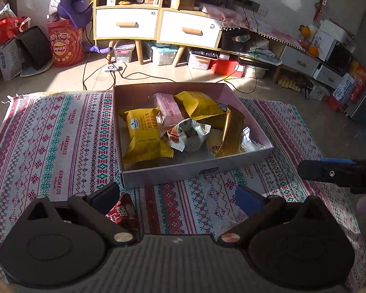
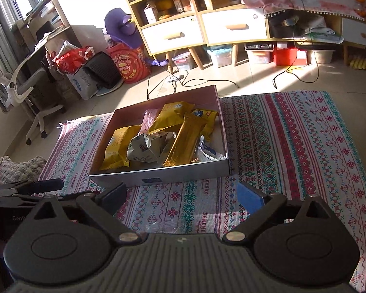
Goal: Organize snacks
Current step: 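Move both tools back over the remaining loose snacks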
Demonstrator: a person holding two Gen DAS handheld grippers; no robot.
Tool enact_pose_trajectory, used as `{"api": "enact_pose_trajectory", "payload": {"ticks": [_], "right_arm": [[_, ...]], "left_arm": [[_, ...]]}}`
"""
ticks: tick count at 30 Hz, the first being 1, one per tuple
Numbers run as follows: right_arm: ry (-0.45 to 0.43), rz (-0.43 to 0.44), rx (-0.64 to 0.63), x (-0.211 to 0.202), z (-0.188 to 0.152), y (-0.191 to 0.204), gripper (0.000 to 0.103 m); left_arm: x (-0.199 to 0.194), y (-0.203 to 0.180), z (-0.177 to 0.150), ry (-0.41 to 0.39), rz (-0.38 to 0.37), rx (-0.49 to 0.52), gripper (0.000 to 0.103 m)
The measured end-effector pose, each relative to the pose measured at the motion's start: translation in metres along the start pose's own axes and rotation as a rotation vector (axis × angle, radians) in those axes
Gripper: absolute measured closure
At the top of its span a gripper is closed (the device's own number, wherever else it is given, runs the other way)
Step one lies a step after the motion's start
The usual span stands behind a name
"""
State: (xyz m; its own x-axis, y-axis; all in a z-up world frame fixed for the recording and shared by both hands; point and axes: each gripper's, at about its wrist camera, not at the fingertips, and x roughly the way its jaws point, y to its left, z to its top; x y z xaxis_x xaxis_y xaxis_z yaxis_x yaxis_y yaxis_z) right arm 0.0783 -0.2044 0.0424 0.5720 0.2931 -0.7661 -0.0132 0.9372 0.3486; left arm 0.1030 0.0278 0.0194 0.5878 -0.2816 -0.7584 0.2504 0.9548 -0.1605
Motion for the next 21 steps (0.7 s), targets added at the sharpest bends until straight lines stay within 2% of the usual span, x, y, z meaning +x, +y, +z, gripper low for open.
{"api": "enact_pose_trajectory", "payload": {"ticks": [8,21], "right_arm": [[-0.004,-0.036,-0.051,-0.005,-0.026,-0.006,0.006],[0.079,-0.114,-0.162,0.007,-0.064,-0.017,0.006]], "left_arm": [[-0.006,-0.008,-0.035,0.0,-0.009,0.047,0.0],[0.009,-0.032,-0.068,0.041,-0.048,0.177,0.0]]}}
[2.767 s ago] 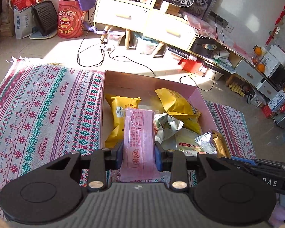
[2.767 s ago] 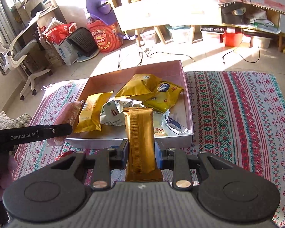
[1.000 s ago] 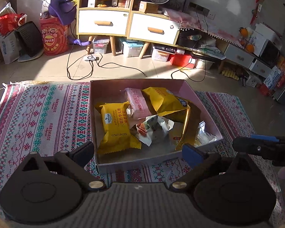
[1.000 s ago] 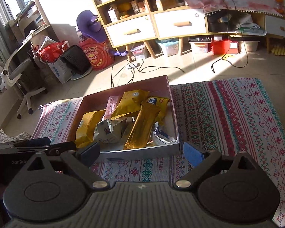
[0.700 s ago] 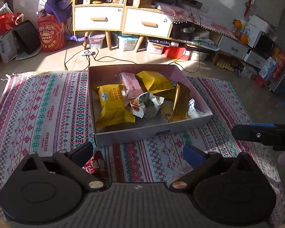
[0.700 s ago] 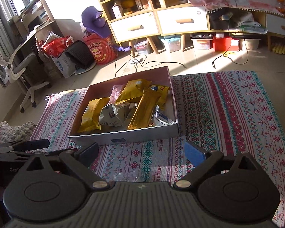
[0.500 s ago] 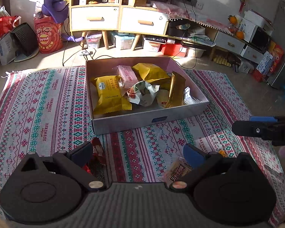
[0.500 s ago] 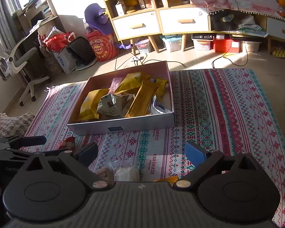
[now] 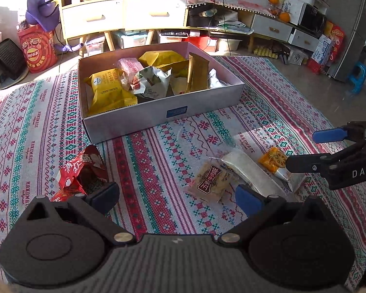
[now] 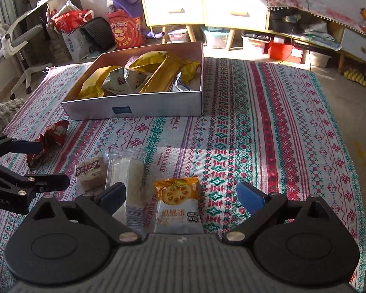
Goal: Organize snacks
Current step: 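Move both tools back over the remaining loose snacks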
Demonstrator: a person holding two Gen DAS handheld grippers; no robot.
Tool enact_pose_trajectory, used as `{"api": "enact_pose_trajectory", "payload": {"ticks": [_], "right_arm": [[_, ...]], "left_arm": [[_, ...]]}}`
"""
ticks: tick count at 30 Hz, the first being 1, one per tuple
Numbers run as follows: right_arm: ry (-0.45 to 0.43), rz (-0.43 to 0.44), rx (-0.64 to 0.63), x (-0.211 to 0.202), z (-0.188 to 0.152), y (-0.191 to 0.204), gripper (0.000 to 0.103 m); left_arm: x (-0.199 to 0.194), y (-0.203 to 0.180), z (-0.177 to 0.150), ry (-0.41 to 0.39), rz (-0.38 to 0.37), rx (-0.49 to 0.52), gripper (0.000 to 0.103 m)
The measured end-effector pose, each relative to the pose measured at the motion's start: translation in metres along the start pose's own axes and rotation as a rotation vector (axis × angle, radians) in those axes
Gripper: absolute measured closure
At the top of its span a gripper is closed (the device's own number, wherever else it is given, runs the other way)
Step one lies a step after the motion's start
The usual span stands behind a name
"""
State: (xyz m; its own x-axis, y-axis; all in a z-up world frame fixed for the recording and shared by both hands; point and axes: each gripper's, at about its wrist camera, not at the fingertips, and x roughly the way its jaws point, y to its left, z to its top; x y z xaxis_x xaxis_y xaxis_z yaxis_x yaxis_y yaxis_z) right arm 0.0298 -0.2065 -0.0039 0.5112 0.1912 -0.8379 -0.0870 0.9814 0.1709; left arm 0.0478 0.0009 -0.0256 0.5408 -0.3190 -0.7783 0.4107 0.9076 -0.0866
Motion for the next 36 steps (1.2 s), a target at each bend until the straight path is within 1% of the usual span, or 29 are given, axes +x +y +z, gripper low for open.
{"api": "enact_pose_trajectory", "payload": {"ticks": [5,11,17,19,23,27,30,36], "right_arm": [[0.034,-0.011,-0.005,0.005,-0.006,-0.003,0.006],[0.089,-0.038,-0.017,0.013,-0.011,-0.002,0.006],[0.123,-0.075,0.005,0.018,-0.014,-0.01,0.008],[0.127,-0.077,0.005,0.019,-0.015,-0.011,0.008],[0.132,-0.087,-0.007,0.021,-0.016,-0.01,0.01],[0.127,-0.093,-0.012,0.022,-0.016,-0.01,0.012],[0.126,-0.094,-0.016,0.022,-0.014,-0.01,0.014],[0.122,-0.092,-0.025,0.023,-0.014,-0.008,0.017]], "left_arm": [[0.01,-0.012,-0.005,0.006,-0.013,0.066,0.0],[0.021,-0.02,-0.004,0.012,-0.026,0.091,0.0],[0.029,-0.03,0.0,0.016,-0.02,0.147,0.002],[0.032,-0.032,0.001,0.021,-0.019,0.157,0.005],[0.038,-0.034,0.003,0.048,-0.015,0.166,0.022],[0.039,-0.033,0.004,0.052,-0.027,0.151,0.03],[0.038,-0.034,0.004,0.048,-0.019,0.157,0.036],[0.037,-0.034,0.005,0.053,-0.017,0.15,0.041]]}}
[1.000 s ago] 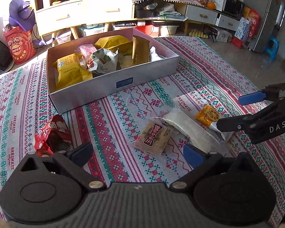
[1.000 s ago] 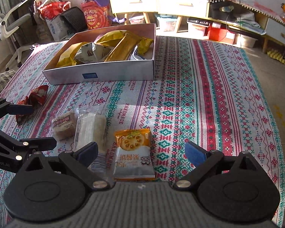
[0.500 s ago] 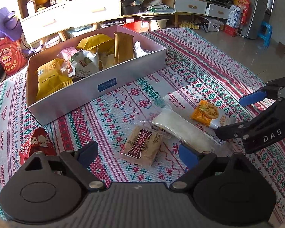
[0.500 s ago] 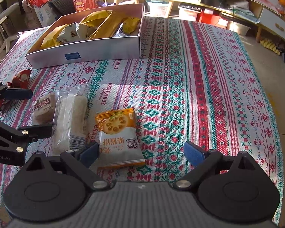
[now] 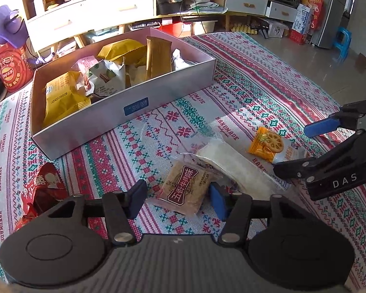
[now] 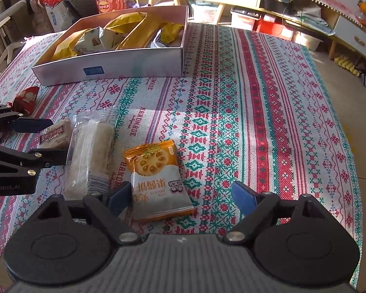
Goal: Organize snacks
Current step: 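Move both tools back over the remaining loose snacks, then grasp the brown-labelled pastry pack with the left gripper while the right grasps the lotus-biscuit pack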
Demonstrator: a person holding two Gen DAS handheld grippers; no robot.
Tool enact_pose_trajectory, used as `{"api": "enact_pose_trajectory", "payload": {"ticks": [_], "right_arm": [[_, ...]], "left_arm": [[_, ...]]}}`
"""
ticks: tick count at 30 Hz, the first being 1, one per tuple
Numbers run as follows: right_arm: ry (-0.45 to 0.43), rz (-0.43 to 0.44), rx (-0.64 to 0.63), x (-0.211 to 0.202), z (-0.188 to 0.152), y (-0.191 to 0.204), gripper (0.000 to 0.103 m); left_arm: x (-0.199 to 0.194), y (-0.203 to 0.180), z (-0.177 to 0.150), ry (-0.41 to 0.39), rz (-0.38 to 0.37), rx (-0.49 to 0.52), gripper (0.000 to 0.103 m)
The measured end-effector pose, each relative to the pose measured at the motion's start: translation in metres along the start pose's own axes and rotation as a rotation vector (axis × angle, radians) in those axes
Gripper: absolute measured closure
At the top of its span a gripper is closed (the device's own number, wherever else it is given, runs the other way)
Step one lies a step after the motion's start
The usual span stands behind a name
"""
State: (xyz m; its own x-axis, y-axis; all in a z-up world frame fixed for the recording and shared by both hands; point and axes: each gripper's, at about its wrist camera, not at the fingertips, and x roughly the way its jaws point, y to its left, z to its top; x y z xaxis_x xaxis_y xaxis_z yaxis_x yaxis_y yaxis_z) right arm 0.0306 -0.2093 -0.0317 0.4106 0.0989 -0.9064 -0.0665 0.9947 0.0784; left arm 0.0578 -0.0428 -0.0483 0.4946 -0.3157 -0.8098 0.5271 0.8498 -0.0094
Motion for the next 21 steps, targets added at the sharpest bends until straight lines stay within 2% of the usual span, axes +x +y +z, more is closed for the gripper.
{"api": "enact_pose_trajectory", "payload": {"ticks": [7,10,14,21], "right_arm": [[-0.009,0.011,-0.019,-0.0016,-0.0004,0.0035,0.026],[-0.014,0.019,-0.031,-0.0028,-0.0006,0.0053,0.033],[-0.022,0.019,-0.053,-0.0039,-0.0013,0.008,0.038],[-0.027,0.037,-0.063,-0.0047,-0.0009,0.0095,0.048]], "left_arm": [[-0.0007,-0.002,0.0004,0.005,0.002,0.011,0.043],[0.0001,-0.0025,0.0006,-0.002,0.001,0.019,0.042],[0.003,-0.0022,0.0005,-0.014,0.006,0.027,0.033],[0.0057,0.0001,0.003,-0.024,-0.01,0.022,0.033]]}}
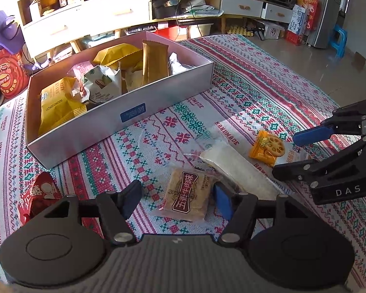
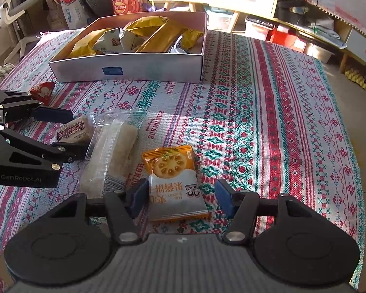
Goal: Organize snacks
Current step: 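Grasp the brown-labelled pastry pack with the left gripper while the right grasps the lotus-biscuit pack, then carry both held packs into the pink box and open both grippers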
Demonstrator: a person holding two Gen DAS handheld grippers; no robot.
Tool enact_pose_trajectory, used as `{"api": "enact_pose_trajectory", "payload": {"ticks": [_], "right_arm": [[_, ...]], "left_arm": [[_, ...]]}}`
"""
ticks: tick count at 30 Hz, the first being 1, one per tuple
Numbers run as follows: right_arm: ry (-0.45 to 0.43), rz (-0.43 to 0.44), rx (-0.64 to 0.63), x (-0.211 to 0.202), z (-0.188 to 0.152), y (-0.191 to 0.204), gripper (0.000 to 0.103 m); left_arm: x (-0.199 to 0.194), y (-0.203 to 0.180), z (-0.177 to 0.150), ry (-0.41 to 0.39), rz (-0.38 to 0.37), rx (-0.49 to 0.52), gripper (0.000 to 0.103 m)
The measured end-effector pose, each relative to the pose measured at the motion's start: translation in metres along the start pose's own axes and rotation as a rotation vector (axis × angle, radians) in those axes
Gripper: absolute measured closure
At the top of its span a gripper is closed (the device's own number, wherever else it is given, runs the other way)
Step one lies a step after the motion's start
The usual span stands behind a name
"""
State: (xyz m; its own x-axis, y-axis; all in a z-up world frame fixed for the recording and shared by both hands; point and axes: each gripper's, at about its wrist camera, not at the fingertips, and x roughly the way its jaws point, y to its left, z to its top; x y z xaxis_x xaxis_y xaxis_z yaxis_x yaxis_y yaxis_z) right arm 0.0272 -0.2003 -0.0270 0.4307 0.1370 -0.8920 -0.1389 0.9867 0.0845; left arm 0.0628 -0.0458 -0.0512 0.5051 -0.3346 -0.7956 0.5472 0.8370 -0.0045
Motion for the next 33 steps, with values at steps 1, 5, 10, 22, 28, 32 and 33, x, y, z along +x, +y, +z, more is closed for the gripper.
{"api": "enact_pose_trajectory", "payload": {"ticks": [1,5,10,22,28,32,33], "right_arm": [[-0.001,0.003,0.002,0.0,0.0,0.0,0.049],[-0.005,0.012,0.003,0.0,0.001,0.0,0.058],[-0.008,0.013,0.002,-0.001,0.002,0.001,0.064],[-0.006,0.032,0.058,-0.004,0.007,-0.007,0.067],[-0.022,0.041,0.089,-0.008,0.011,-0.013,0.067],[-0.027,0.046,0.101,-0.009,0.014,-0.012,0.067],[-0.029,0.048,0.103,-0.01,0.016,-0.012,0.067]], "left_arm": [[0.0,0.0,0.0,0.001,-0.001,0.001,0.033],[-0.001,-0.002,0.001,0.005,-0.003,0.008,0.042],[-0.003,-0.003,0.003,0.016,0.004,-0.002,0.056],[-0.007,0.009,0.005,0.027,0.02,-0.086,0.061],[-0.012,0.014,0.008,0.022,0.022,-0.12,0.061],[-0.016,0.017,0.01,0.014,0.024,-0.138,0.061],[-0.018,0.018,0.011,0.011,0.025,-0.142,0.061]]}}
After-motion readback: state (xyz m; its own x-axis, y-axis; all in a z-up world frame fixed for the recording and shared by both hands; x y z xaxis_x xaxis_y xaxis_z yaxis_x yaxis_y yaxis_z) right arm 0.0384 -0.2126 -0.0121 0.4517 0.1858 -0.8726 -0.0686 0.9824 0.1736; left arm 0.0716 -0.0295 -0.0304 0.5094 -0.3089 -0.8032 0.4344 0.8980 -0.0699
